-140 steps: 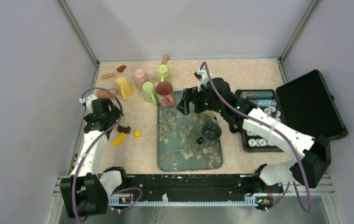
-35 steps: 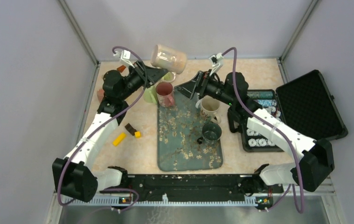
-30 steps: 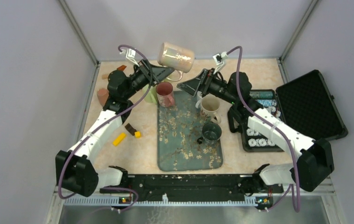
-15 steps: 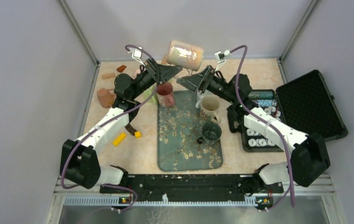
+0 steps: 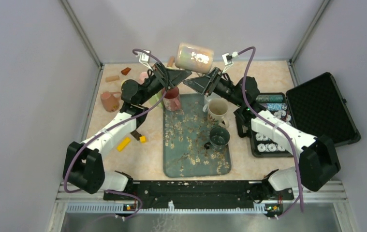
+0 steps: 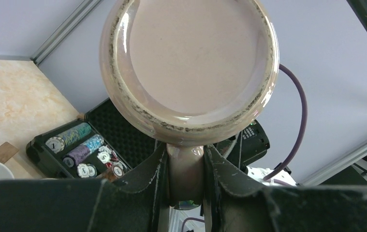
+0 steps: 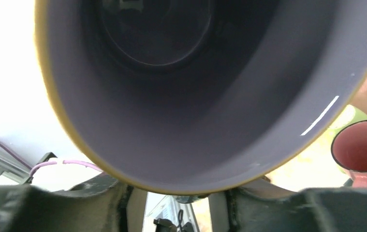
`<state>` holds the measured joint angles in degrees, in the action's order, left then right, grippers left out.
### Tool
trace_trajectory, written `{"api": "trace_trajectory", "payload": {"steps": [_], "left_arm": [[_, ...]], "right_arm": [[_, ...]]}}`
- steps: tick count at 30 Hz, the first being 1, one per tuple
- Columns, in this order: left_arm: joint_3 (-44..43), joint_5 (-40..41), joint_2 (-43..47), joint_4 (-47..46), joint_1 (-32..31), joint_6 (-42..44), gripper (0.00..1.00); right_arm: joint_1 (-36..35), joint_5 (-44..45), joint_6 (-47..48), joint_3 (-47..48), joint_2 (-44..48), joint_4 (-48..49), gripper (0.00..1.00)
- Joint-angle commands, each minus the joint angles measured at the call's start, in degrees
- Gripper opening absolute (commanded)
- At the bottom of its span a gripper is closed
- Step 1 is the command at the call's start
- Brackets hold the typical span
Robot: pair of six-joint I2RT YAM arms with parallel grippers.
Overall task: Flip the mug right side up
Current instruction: Turn over the cup at the center of the board.
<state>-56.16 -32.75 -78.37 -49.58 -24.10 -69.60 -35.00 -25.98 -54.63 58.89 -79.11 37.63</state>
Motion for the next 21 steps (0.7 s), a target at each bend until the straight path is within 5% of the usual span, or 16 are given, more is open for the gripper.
{"api": "trace_trajectory", "payload": {"steps": [1, 7, 11, 13, 16, 21], "left_arm": [[-0.06, 0.60, 1.46, -9.66, -0.75, -0.37, 0.00], [1.62, 0.59, 2.03, -9.26, -0.78, 0.57, 0.00], [2.31, 0.80, 2.81, -7.24, -0.72, 2.99, 0.24], [2.63, 1.36, 3.69, -5.45, -0.77, 4.56, 0.51], [3.51, 3.07, 5.05, -1.75, -0.77, 7.33, 0.77], [5.18, 6.22, 8.58, 7.62, -0.63, 13.30, 0.98]], "right_arm": [[0.46, 1.03, 1.16, 0.53, 1.33, 3.44, 0.38], [0.48, 1.82, 2.09, 0.42, 2.07, 1.74, 0.04], [0.45, 2.47, 3.05, 0.35, 2.68, 0.10, 0.00], [0.46, 2.88, 3.53, 0.37, 3.09, -0.81, 0.00], [0.46, 3.98, 4.86, 0.60, 3.72, -3.11, 0.00], [0.39, 5.93, 7.92, 2.37, 4.57, -9.70, 0.00]]}}
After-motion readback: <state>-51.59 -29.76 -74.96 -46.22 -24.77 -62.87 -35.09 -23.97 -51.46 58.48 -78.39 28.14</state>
